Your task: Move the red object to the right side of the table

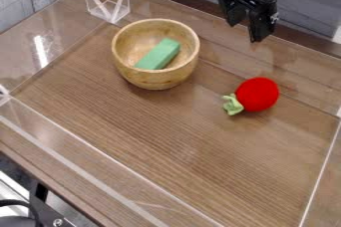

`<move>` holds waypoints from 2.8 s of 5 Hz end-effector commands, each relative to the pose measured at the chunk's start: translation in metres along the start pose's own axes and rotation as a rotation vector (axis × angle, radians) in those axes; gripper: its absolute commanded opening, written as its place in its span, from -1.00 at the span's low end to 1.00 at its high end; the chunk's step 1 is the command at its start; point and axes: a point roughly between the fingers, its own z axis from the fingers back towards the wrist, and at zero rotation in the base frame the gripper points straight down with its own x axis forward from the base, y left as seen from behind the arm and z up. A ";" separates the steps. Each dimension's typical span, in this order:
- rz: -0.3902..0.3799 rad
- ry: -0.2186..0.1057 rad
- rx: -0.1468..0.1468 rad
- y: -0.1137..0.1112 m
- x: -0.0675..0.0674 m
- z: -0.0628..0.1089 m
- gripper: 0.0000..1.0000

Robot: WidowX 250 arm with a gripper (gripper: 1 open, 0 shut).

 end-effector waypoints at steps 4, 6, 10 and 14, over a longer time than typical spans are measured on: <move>0.254 -0.063 0.185 0.090 -0.028 0.074 1.00; 0.255 -0.072 0.166 0.086 -0.023 0.073 -1.00; 0.361 -0.036 0.164 0.071 -0.033 0.068 1.00; 0.303 -0.016 0.151 0.063 -0.024 0.060 1.00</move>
